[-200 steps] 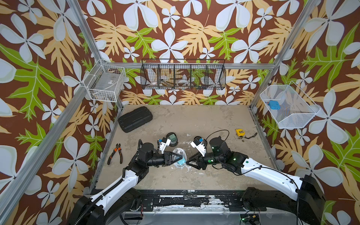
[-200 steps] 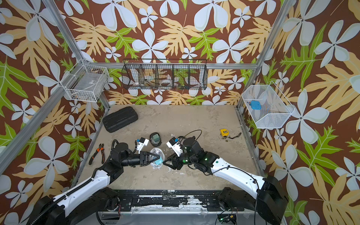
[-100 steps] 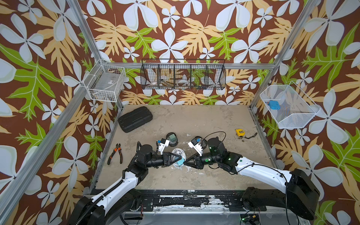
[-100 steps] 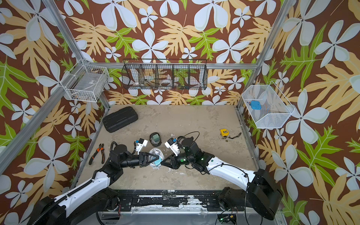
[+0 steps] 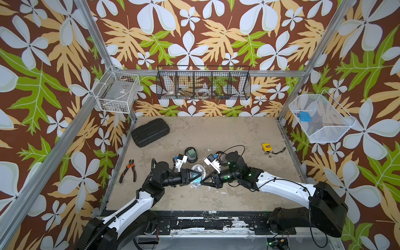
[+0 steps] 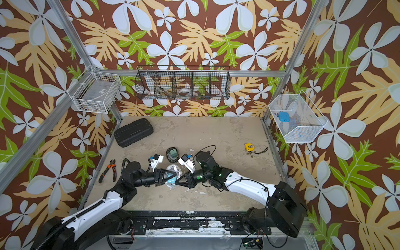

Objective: Pack away charging kits
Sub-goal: Zip the zipper on the storage bag.

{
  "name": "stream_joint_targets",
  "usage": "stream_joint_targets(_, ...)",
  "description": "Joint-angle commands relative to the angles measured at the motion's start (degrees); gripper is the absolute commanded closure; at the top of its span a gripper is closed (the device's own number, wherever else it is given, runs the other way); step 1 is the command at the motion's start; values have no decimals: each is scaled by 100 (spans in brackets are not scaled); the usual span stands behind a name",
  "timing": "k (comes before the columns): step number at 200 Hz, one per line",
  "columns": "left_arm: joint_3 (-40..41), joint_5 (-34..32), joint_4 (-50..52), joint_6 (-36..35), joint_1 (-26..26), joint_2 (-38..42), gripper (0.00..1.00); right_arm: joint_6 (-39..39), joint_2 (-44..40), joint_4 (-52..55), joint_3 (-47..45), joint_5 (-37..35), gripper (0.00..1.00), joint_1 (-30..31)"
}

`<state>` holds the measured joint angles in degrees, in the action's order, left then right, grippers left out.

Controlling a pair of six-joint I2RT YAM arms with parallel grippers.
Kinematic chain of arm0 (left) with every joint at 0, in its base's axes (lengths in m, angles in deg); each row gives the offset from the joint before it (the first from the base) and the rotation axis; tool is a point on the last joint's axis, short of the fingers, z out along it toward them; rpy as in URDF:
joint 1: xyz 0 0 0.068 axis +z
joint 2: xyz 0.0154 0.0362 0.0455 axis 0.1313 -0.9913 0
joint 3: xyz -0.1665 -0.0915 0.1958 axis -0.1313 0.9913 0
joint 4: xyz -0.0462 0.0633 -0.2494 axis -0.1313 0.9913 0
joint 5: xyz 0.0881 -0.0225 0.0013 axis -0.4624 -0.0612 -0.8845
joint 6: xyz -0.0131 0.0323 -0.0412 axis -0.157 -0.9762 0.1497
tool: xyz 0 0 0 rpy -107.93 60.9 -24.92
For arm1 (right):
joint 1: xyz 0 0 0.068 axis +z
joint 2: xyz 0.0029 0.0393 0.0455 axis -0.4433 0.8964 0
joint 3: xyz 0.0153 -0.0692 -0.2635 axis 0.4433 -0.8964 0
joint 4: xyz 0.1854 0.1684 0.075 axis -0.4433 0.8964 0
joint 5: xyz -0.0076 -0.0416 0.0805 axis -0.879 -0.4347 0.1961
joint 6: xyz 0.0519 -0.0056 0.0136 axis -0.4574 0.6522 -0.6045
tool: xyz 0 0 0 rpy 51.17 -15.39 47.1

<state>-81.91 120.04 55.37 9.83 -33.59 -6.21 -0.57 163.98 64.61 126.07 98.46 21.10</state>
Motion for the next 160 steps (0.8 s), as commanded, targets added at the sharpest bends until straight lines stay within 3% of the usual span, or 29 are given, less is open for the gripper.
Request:
stream_joint_targets(1,15,500,-887,258,-32,-28,59,30,56,-440,78,-86,86,25)
stream_joint_targets(23,50,511,-1029,365,-32,-62,65,82,93,-348,110,-127,87,27)
stream_joint_targets(54,80,558,-1034,410,-36,-98,65,236,51,-37,198,-319,88,26)
stream_joint_targets(72,91,477,-1004,444,-24,-48,80,366,21,245,305,-421,88,25)
stream_joint_targets(93,9,268,-966,600,-24,-41,88,411,-45,410,364,-416,83,22)
stream_joint_targets(119,-229,-488,-220,793,-19,-52,89,521,-306,709,426,-595,64,93)
stream_joint_targets(160,-317,-1594,388,1322,-24,-113,89,728,-841,1125,468,-1702,61,489)
